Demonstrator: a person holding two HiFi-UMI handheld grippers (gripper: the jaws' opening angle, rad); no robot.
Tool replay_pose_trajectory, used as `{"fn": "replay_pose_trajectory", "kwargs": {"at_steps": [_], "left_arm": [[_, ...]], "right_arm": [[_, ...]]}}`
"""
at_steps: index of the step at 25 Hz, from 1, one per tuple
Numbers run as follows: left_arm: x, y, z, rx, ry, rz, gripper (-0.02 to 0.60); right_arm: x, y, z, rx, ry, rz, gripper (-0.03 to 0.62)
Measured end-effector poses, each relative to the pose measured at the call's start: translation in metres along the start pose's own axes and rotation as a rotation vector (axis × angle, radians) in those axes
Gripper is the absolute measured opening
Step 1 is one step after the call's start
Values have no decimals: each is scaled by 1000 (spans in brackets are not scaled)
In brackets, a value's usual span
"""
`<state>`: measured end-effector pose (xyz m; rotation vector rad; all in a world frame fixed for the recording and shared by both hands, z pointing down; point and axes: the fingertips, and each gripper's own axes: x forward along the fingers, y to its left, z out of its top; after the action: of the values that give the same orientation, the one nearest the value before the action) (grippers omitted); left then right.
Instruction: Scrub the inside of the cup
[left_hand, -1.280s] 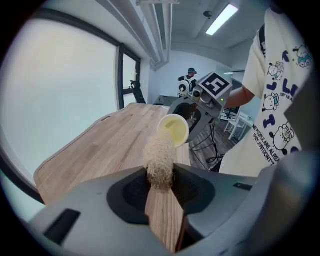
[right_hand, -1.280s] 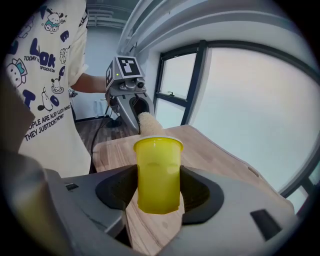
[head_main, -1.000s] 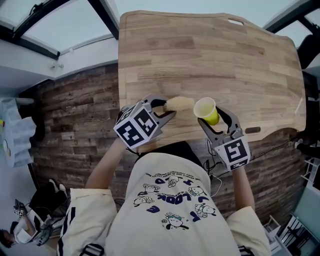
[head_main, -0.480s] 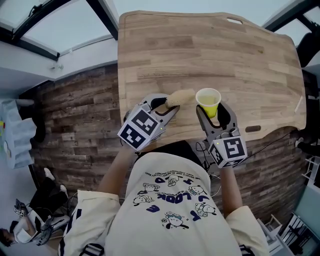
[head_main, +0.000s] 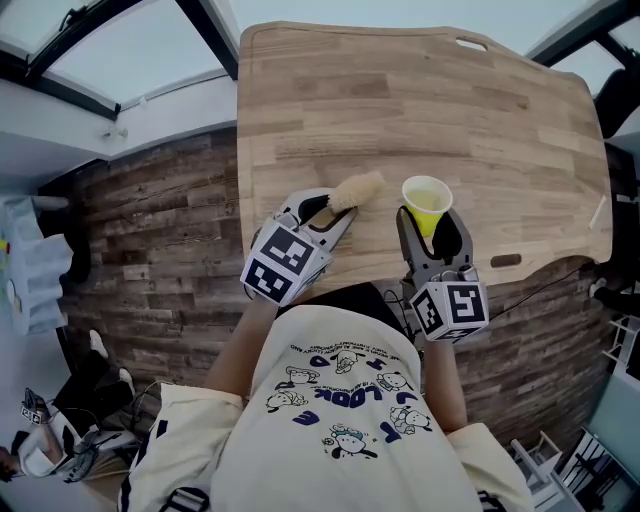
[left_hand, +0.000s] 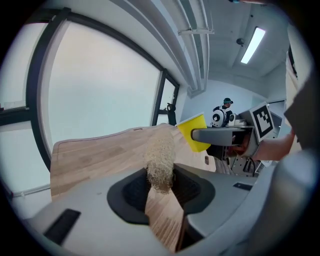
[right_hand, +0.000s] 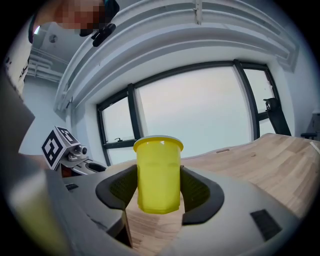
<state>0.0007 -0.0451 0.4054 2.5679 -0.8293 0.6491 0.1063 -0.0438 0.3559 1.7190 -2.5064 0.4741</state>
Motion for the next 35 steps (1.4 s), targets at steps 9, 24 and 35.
{"fn": "replay_pose_trajectory", "kwargs": {"at_steps": [9, 24, 35], "left_arm": [[-7, 11, -2, -90, -52, 74, 130], [-11, 20, -5, -127, -59, 114, 130], [-12, 22, -1, -142, -75, 122, 130]], "right_arm": [[-4, -3, -3, 29, -19, -23, 259], [-7, -13, -9, 71, 2, -48, 258], [-4, -15, -9, 75, 22, -45, 253]]}}
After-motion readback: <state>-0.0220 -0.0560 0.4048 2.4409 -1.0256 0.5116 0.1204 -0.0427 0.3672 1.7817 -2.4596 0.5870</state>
